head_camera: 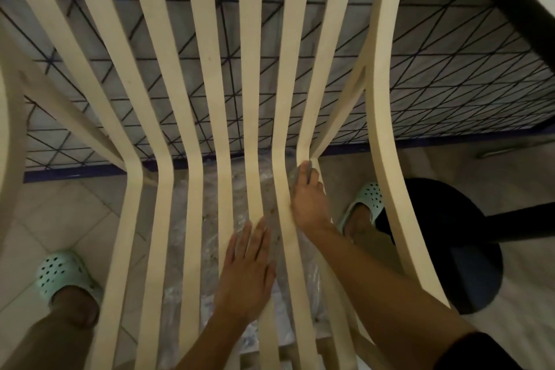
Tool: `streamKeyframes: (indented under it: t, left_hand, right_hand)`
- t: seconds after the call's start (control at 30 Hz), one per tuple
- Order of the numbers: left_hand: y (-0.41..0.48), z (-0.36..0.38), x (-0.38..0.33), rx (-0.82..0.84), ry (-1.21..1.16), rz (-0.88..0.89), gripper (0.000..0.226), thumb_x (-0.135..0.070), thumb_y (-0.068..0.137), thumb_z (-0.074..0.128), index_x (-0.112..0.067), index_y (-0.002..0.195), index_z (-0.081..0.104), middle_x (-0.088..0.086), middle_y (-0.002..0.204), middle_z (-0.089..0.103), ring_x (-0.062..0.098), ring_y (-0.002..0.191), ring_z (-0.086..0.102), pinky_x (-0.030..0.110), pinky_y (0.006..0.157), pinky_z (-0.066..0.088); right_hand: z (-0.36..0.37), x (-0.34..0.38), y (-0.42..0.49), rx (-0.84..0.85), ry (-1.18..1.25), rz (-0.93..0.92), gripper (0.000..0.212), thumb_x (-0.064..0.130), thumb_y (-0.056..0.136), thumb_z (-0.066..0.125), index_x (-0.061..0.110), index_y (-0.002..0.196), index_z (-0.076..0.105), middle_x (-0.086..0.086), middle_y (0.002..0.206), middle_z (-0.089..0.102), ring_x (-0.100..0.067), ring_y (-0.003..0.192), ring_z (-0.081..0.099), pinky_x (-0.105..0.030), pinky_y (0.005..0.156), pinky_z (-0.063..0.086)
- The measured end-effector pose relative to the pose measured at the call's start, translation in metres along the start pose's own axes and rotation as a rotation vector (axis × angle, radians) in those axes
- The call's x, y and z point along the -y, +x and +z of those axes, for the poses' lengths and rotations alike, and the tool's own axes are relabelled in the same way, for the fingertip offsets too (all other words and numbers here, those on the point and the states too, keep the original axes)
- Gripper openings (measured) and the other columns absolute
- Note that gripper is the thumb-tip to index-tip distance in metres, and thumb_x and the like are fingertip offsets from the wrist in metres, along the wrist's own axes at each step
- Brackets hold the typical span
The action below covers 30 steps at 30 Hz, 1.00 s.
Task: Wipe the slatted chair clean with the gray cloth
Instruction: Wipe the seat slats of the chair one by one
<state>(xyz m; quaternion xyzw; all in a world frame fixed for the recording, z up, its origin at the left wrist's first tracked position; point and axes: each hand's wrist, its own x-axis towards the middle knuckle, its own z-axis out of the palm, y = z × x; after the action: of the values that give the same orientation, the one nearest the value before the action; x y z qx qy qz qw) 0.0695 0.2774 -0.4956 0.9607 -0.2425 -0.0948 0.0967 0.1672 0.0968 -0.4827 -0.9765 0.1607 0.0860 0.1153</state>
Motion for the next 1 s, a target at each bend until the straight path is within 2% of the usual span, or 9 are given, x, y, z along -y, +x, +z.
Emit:
streamKeyframes:
  t: [0.2, 0.37, 0.43, 0.53, 0.6, 0.7, 0.87, 0.93, 1.0]
  left_hand:
    - [-0.004, -0.003, -0.001, 0.024, -0.021, -0.037, 0.063, -0.047, 0.102, 0.016, -0.016, 0.154, 0.0, 0.0, 0.162, -0.003, 0.021, 0.15, -0.001, 0.044, 0.116, 0.005]
    - [-0.032, -0.003, -0.016, 0.034, -0.055, -0.085, 0.062, -0.048, 0.101, 0.011, -0.016, 0.154, 0.005, -0.001, 0.162, 0.001, 0.016, 0.15, 0.0, 0.041, 0.117, 0.002]
    - [-0.05, -0.005, -0.028, 0.027, -0.096, -0.129, 0.06, -0.046, 0.101, 0.015, -0.019, 0.154, 0.009, -0.002, 0.162, 0.005, 0.013, 0.149, -0.001, 0.039, 0.116, 0.002]
    - [-0.071, -0.006, -0.042, 0.014, -0.175, -0.152, 0.056, -0.047, 0.102, 0.015, -0.025, 0.152, 0.001, -0.008, 0.161, -0.002, 0.007, 0.148, -0.01, 0.036, 0.118, -0.004]
    - [-0.076, -0.004, -0.042, 0.01, -0.174, -0.146, 0.057, -0.05, 0.101, 0.008, -0.026, 0.152, 0.0, -0.01, 0.16, -0.006, 0.008, 0.148, -0.006, 0.037, 0.118, -0.004]
    - [-0.076, -0.002, -0.04, 0.015, -0.131, -0.139, 0.064, -0.053, 0.099, 0.0, -0.022, 0.154, 0.005, -0.008, 0.161, -0.003, 0.01, 0.149, -0.003, 0.039, 0.118, 0.0]
    - [-0.076, -0.004, -0.041, -0.001, -0.131, -0.126, 0.066, -0.053, 0.098, -0.002, -0.019, 0.154, 0.01, -0.004, 0.161, 0.004, 0.012, 0.149, 0.004, 0.04, 0.118, 0.002]
    - [-0.076, -0.008, -0.041, -0.007, -0.149, -0.136, 0.065, -0.051, 0.099, 0.001, -0.02, 0.153, 0.014, -0.004, 0.161, 0.008, 0.011, 0.148, 0.008, 0.04, 0.118, 0.004]
    - [-0.068, -0.012, -0.042, -0.023, -0.195, -0.161, 0.063, -0.047, 0.097, 0.012, -0.02, 0.152, 0.025, -0.004, 0.159, 0.02, 0.013, 0.146, 0.018, 0.041, 0.119, 0.013]
  right_hand:
    - [-0.002, -0.009, -0.043, 0.054, -0.004, -0.018, 0.082, 0.007, 0.095, 0.044, 0.019, 0.155, -0.011, -0.017, 0.162, -0.001, -0.037, 0.135, 0.036, -0.041, 0.094, 0.048]
    - [0.003, -0.021, -0.097, 0.058, -0.009, -0.005, 0.089, 0.01, 0.093, 0.048, 0.017, 0.154, -0.015, -0.017, 0.162, 0.0, -0.035, 0.137, 0.036, -0.037, 0.095, 0.049]
    - [0.006, -0.025, -0.118, 0.058, 0.01, 0.004, 0.091, 0.013, 0.093, 0.051, 0.018, 0.154, -0.016, -0.016, 0.162, 0.0, -0.033, 0.138, 0.036, -0.036, 0.096, 0.05]
    - [0.009, -0.031, -0.149, 0.071, 0.06, 0.013, 0.096, 0.015, 0.092, 0.054, 0.02, 0.153, -0.02, -0.013, 0.163, -0.003, -0.03, 0.141, 0.033, -0.036, 0.098, 0.05]
    - [0.01, -0.035, -0.17, 0.08, 0.076, 0.035, 0.096, 0.012, 0.093, 0.053, 0.022, 0.152, -0.022, -0.011, 0.163, -0.005, -0.029, 0.142, 0.031, -0.035, 0.099, 0.05]
    - [0.014, -0.041, -0.201, 0.066, 0.059, 0.045, 0.084, 0.015, 0.098, 0.044, 0.021, 0.153, -0.02, -0.01, 0.163, -0.002, -0.027, 0.14, 0.033, -0.033, 0.096, 0.05]
    - [0.026, -0.052, -0.237, 0.077, 0.018, 0.048, 0.082, 0.019, 0.1, 0.039, 0.018, 0.151, -0.025, -0.011, 0.163, 0.002, -0.025, 0.139, 0.036, -0.032, 0.095, 0.051]
    - [0.025, -0.049, -0.239, 0.069, 0.007, 0.066, 0.08, 0.018, 0.1, 0.038, 0.016, 0.15, -0.025, -0.013, 0.162, 0.008, -0.026, 0.135, 0.04, -0.033, 0.093, 0.052]
    - [0.023, -0.045, -0.232, 0.044, 0.008, 0.096, 0.08, 0.017, 0.1, 0.04, 0.013, 0.151, -0.021, -0.014, 0.158, 0.018, -0.027, 0.129, 0.046, -0.034, 0.089, 0.054]
